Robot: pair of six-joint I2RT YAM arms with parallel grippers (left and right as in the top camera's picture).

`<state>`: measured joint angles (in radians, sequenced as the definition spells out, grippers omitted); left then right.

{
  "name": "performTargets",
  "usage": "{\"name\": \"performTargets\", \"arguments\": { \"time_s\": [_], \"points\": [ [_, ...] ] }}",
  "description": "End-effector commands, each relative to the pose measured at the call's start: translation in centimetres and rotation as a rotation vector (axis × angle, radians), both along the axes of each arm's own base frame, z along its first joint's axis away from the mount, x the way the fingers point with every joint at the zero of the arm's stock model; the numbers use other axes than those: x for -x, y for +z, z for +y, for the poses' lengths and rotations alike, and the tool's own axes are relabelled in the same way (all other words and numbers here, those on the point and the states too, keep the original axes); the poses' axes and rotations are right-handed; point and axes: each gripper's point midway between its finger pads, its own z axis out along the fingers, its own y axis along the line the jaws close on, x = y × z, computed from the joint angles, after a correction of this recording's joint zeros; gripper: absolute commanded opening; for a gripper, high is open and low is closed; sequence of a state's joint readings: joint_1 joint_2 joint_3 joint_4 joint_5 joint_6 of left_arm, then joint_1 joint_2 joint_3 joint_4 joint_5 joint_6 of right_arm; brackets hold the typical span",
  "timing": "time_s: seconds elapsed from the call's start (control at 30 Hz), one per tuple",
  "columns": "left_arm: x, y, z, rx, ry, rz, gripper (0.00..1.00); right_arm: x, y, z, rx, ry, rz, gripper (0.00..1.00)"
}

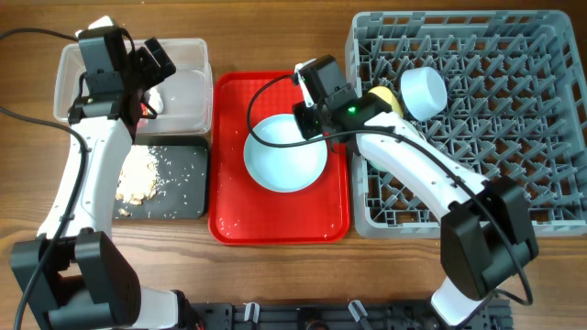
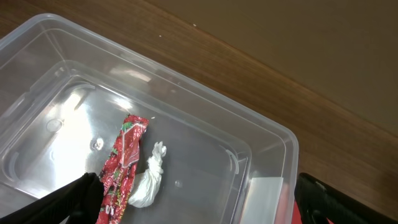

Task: Sort waste into correct bins and load items into the dishwasher rack
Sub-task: 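Grip the light blue plate rim and tilt it up with the right gripper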

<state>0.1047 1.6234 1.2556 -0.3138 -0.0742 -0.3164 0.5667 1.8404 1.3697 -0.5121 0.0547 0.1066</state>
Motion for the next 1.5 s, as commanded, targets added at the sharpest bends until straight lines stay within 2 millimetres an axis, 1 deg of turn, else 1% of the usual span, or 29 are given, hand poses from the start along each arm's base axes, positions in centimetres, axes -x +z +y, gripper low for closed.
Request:
{"name": "performTargets", "arguments": {
  "time_s": [0.0, 0.17, 0.23, 0.4, 0.57, 0.77, 0.8, 0.87, 0.9, 1.0, 1.1, 1.13, 1.17, 1.23, 1.33, 1.47],
  "points": [
    [0.0, 0.4, 0.2, 0.002, 0.008, -0.011, 1.00, -0.5, -2.8, -0.4, 0.056, -0.018, 0.033, 0.45],
    [0.0, 0.4, 0.2, 0.002, 0.008, -0.011, 1.00, 0.0, -6.7, -0.8, 0.105, -0.019, 0.108, 0.45],
    [0.0, 0.4, 0.2, 0.002, 0.008, -0.011, 1.00, 0.1, -7.6, -0.8, 0.115, -0.018, 0.125, 0.46],
    [0.0, 0.4, 0.2, 0.002, 0.008, -0.011, 1.00, 0.5, -8.0, -1.1, 0.127, -0.019, 0.143, 0.46],
    [0.0, 0.4, 0.2, 0.002, 0.008, -0.011, 1.00, 1.6, -9.5, -1.9, 0.148, -0.022, 0.178, 0.46],
    [0.0, 0.4, 0.2, 0.002, 0.008, -0.011, 1.00, 2.2, -9.9, -2.3, 0.157, -0.034, 0.204, 0.44],
    [0.0, 0.4, 0.2, 0.002, 0.008, -0.011, 1.00, 2.4, -10.1, -2.4, 0.150, -0.048, 0.215, 0.41],
    [0.0, 0.4, 0.2, 0.002, 0.008, -0.011, 1.00, 3.4, -10.5, -1.6, 0.104, -0.018, 0.258, 0.35],
    [0.0, 0.4, 0.2, 0.001, 0.008, -0.011, 1.00, 3.6, -10.6, -1.6, 0.108, -0.018, 0.262, 0.33],
    [0.0, 0.4, 0.2, 0.002, 0.008, -0.011, 1.00, 3.7, -10.6, -1.3, 0.097, 0.003, 0.267, 0.32],
    [0.0, 0.4, 0.2, 0.002, 0.008, -0.011, 1.00, 3.7, -10.6, -1.3, 0.099, 0.009, 0.266, 0.26],
    [0.0, 0.4, 0.2, 0.001, 0.008, -0.011, 1.00, 4.0, -10.6, -0.8, 0.094, 0.068, 0.271, 0.25],
    [0.0, 0.4, 0.2, 0.002, 0.008, -0.011, 1.00, 4.2, -10.8, -0.6, 0.093, 0.098, 0.277, 0.27],
    [0.0, 0.4, 0.2, 0.002, 0.008, -0.011, 1.00, 4.3, -11.2, -0.7, 0.107, 0.119, 0.280, 0.27],
    [0.0, 0.4, 0.2, 0.002, 0.008, -0.011, 1.00, 4.4, -11.7, -0.8, 0.114, 0.116, 0.287, 0.15],
    [0.0, 0.4, 0.2, 0.001, 0.008, -0.011, 1.00, 4.4, -11.7, -0.9, 0.120, 0.117, 0.289, 0.14]
  ]
}}
